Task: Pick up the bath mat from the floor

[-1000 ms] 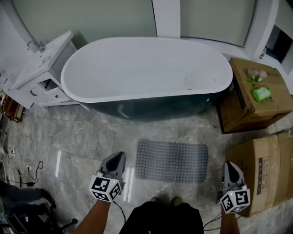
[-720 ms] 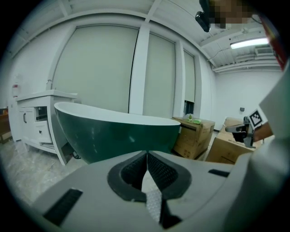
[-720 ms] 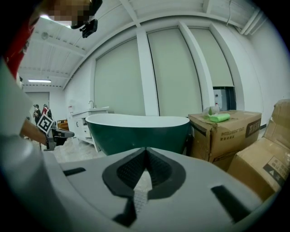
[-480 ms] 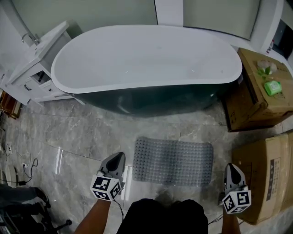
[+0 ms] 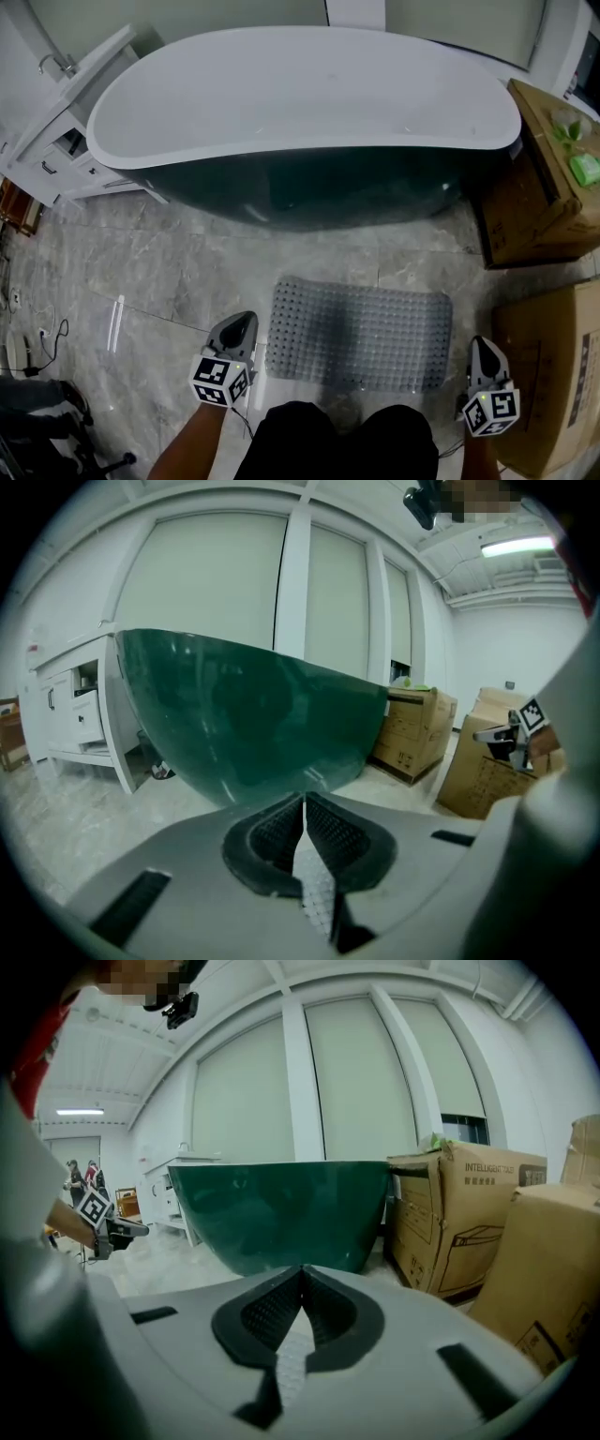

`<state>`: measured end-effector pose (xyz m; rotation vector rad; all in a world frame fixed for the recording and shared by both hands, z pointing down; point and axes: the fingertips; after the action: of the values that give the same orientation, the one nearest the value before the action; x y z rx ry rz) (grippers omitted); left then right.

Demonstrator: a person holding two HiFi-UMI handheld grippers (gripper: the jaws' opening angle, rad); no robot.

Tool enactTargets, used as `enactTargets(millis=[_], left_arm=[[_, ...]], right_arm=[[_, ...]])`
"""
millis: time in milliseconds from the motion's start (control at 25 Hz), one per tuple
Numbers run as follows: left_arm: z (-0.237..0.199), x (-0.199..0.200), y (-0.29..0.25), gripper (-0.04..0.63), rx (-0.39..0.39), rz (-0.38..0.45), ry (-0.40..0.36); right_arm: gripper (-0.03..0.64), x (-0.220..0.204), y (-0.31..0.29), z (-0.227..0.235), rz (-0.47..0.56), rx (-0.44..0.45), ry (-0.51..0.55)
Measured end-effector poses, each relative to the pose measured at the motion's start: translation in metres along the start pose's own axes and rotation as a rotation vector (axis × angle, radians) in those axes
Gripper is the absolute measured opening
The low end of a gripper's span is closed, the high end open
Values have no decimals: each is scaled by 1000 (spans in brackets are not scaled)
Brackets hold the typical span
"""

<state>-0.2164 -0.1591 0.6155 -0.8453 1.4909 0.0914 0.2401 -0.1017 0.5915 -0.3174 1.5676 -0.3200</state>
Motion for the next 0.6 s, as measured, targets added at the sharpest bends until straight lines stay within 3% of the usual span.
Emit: enactTargets(millis=[360,600], left_arm=[[-23,-82,-52,14,12,-28,-9],[-40,-137,-74,14,44,-63,60]], right_arm=[[5,-86,-52,17,-14,-17,-9],[18,-133,-75,28,-39,-29,-24]])
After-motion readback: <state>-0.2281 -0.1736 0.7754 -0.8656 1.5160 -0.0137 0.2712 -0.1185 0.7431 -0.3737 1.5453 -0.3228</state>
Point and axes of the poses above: the fingertips, and each gripper's own axes: y backward along the fingers, z to its right, x out of its top, and after that the axes turned 13 degrees about -x, right-handed
